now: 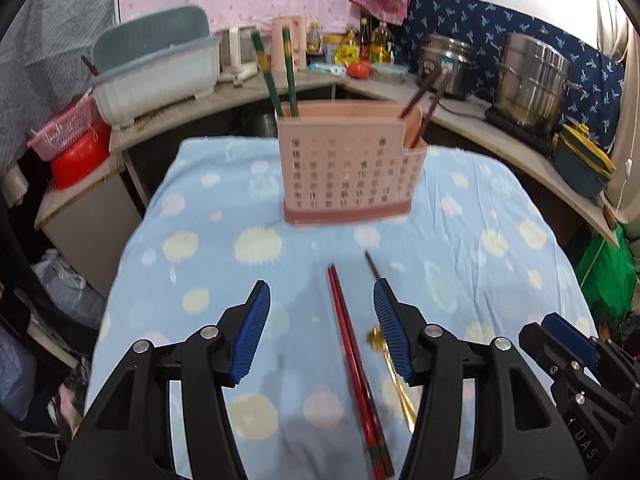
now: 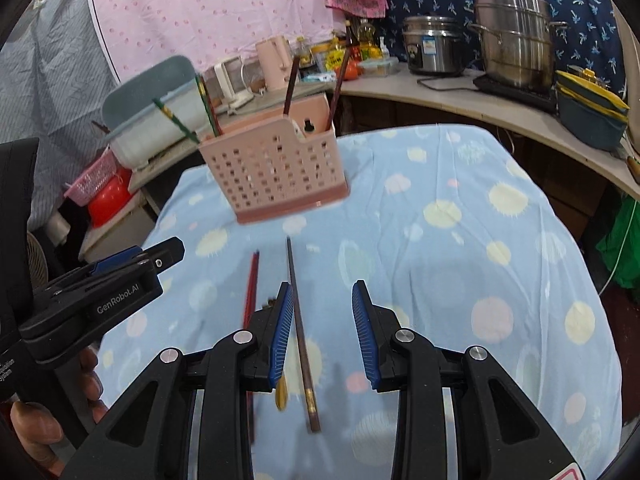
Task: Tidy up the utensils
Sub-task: 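Open both tools and move them back down to the remaining utensils, then grasp a dark brown chopstick with the right tool while the left tool grasps a red chopstick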
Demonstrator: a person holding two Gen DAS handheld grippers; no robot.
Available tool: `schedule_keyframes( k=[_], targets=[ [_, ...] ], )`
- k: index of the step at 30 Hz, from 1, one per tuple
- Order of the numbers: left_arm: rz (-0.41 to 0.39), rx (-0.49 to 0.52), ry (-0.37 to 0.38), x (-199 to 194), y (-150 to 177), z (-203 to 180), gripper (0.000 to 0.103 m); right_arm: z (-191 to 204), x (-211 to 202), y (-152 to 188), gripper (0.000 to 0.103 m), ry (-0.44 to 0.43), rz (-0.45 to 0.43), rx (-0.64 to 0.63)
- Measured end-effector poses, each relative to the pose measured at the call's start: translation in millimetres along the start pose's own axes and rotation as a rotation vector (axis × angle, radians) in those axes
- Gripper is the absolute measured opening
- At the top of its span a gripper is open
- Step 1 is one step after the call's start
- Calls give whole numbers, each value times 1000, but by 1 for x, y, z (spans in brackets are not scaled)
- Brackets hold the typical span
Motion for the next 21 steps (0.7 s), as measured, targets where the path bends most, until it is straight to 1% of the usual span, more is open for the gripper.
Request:
schedule_keyframes(
  k=[3, 8, 12, 21],
  targets=[
    [42, 14, 2, 6, 23, -4, 51, -4, 5, 20, 31, 17, 40, -22],
    [103, 5, 35, 12, 57, -9, 51, -7, 15, 55, 31, 28, 106, -62],
    [134, 6, 47, 14, 76, -15, 51, -4, 20, 76, 29, 32, 138, -97],
    [181, 14, 83, 13, 107, -25, 51, -4, 29, 85, 27, 36, 167, -113]
  ],
)
Point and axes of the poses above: each gripper's, at about its wrist camera, not at the fingertips, and x roughly the way its jaws point, z to its left, y to its underside, the point moved 5 cm from there along x, roughly the way its jaws point, and after that the axes turned 13 degrees about x, right-handed, at the moved point
